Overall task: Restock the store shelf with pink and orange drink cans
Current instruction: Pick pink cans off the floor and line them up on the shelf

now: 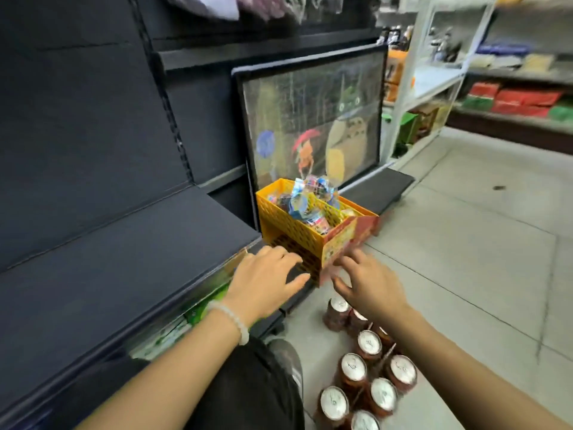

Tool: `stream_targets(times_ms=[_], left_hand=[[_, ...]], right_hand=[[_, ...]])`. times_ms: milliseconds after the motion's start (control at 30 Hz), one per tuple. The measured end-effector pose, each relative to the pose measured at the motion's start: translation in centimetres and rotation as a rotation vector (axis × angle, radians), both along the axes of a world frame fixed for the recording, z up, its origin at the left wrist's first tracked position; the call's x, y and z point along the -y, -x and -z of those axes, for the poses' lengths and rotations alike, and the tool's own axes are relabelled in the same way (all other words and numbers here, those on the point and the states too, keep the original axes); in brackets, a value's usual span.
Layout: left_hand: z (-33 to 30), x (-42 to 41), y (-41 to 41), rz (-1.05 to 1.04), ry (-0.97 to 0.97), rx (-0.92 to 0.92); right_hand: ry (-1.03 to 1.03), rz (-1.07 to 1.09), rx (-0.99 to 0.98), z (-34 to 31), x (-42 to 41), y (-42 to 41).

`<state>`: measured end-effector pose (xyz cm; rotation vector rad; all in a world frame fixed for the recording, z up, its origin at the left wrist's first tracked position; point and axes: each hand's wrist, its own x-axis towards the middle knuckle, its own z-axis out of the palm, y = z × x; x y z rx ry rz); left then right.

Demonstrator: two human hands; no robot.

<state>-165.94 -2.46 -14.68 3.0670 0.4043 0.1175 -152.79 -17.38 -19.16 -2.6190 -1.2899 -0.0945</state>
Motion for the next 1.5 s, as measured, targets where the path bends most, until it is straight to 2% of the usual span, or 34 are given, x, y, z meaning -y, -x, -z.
stream_targets(times_ms=[233,400,700,833,967,1200,1333,1500], left_hand=[[6.3,2.7,-10.8,0.175,-0.033,-0.235],[13.3,3.3,-14.4,0.103,0.134,-0.282],[26.6,2.5,-19.7,-0.013,0.229,-0.321],[30.0,1.8,-21.1,-0.019,0.310,-0.383],[31.6,1.2,-22.1,0.019,0.341,-0.445],[32.1,-0.1,-21.7,0.049,0.468,-0.424],[32.0,-0.1,-21.3,0.063,0.456,-0.428],[31.0,0.8,-20.7,-0.021,0.379,-0.435]], right_hand=[[0.086,0.225,-0.185,6.1,4.8,-7.1],[0.169,0.285,-0.320,11.8,4.5,-10.0],[0.417,0.282,-0.461,20.6,1.5,-14.8],[0.471,0.243,-0.606,23.4,0.2,-16.2],[0.454,0.250,-0.695,25.3,0.0,-16.5],[0.378,0.262,-0.649,25.8,0.3,-16.2],[0.373,0.288,-0.635,25.9,0.2,-15.9],[0.313,0.331,-0.631,25.6,0.4,-15.5]])
